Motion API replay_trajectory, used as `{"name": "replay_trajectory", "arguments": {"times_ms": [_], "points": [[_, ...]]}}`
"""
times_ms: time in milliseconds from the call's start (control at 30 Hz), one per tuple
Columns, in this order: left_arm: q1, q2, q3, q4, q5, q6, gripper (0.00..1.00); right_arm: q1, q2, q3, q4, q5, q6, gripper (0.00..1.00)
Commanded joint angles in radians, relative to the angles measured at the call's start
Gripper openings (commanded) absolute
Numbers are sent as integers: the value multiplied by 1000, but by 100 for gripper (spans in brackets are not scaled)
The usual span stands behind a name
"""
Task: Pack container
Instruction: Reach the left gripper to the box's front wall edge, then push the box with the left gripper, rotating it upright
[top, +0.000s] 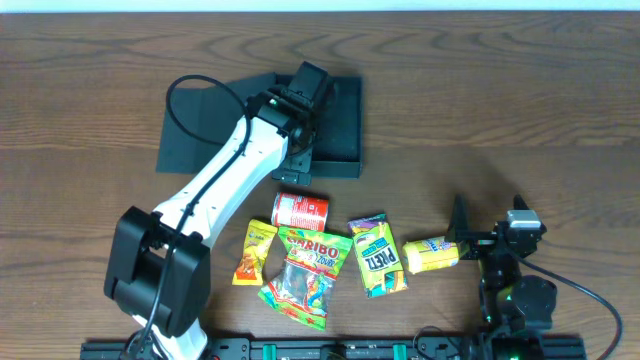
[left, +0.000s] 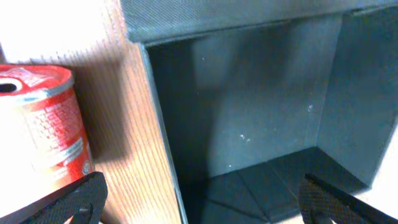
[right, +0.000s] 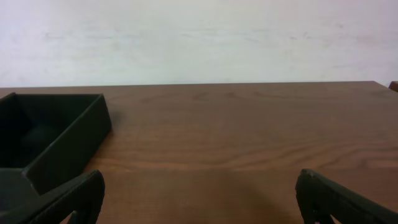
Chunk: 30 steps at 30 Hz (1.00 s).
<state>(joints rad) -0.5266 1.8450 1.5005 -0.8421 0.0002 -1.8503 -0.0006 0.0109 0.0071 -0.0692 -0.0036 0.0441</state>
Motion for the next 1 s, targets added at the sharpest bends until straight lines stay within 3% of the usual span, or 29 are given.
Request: {"name": "replay_trajectory", "arguments": {"times_ms": [0, 167, 233, 433, 600, 667, 767, 967], "points": [[6, 34, 22, -16, 1, 14, 99, 8, -6, -2, -5, -3, 7, 99], [7, 56, 19, -15, -1, 15, 100, 8, -6, -2, -5, -3, 7, 99], [8, 64, 19, -16, -5, 37, 92, 8, -6, -2, -5, -3, 7, 99], [11, 94, 13, -19, -19, 58, 92, 8, -6, -2, -5, -3, 7, 99], [12, 140, 13, -15, -19, 68, 86, 8, -6, -2, -5, -4, 7, 99], [14, 152, 13, -13, -20, 84, 76, 8, -6, -2, -5, -3, 7, 99], [17, 162, 13, -14, -45, 143, 52, 8, -6, -2, -5, -3, 7, 99], [17, 163, 13, -19, -111, 303, 32, 8, -6, -2, -5, -3, 7, 99]]}}
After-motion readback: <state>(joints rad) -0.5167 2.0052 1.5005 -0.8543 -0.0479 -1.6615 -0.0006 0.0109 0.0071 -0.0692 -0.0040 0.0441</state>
